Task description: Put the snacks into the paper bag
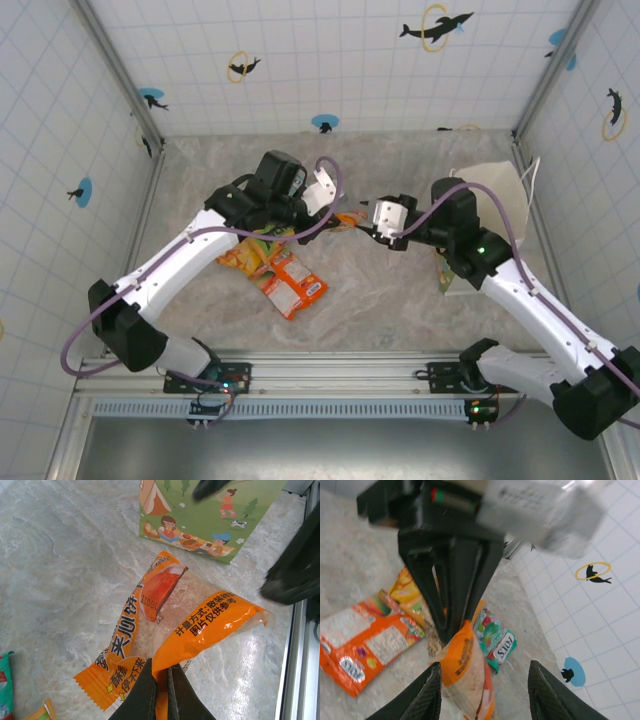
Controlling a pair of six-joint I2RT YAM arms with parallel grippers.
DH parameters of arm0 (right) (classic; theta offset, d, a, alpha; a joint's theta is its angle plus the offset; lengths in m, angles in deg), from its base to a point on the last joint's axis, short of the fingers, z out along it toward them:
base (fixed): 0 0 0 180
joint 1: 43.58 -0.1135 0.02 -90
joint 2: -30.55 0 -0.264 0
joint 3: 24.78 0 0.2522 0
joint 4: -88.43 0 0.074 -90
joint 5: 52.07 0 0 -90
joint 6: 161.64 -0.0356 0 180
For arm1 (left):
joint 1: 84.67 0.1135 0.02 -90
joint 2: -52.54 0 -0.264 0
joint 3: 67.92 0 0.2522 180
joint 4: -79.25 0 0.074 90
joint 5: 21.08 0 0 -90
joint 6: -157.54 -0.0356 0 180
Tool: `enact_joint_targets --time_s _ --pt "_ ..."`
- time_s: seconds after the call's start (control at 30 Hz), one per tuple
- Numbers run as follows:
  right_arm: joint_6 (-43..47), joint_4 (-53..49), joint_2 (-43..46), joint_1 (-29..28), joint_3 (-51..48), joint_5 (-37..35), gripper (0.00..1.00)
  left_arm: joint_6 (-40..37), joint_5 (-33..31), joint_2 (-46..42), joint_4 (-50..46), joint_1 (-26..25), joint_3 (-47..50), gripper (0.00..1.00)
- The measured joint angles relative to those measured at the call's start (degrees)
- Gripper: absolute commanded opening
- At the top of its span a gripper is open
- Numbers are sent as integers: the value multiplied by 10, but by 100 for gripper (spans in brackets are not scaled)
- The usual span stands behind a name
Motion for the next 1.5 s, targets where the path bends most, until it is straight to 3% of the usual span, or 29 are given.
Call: enact_joint_targets --time_s 0.27,0.6,0.93,1.07,1.3,1.5 --pt "127 -90 -55 -4 43 -7 48 2 4 0 -12 0 -12 6" --pt "174 -87 -66 -25 45 -23 43 2 20 0 -21 2 -18 6" --pt "175 -59 -66 -36 42 -35 23 2 30 0 -20 4 -18 10" --pt "175 -45 -58 -37 33 -43 18 8 29 -1 -12 4 -18 19" --pt "169 -19 -30 -37 13 -65 15 21 6 -27 10 4 -11 54" --pt "145 13 0 -36 -7 -98 14 43 -56 -75 53 4 24 67"
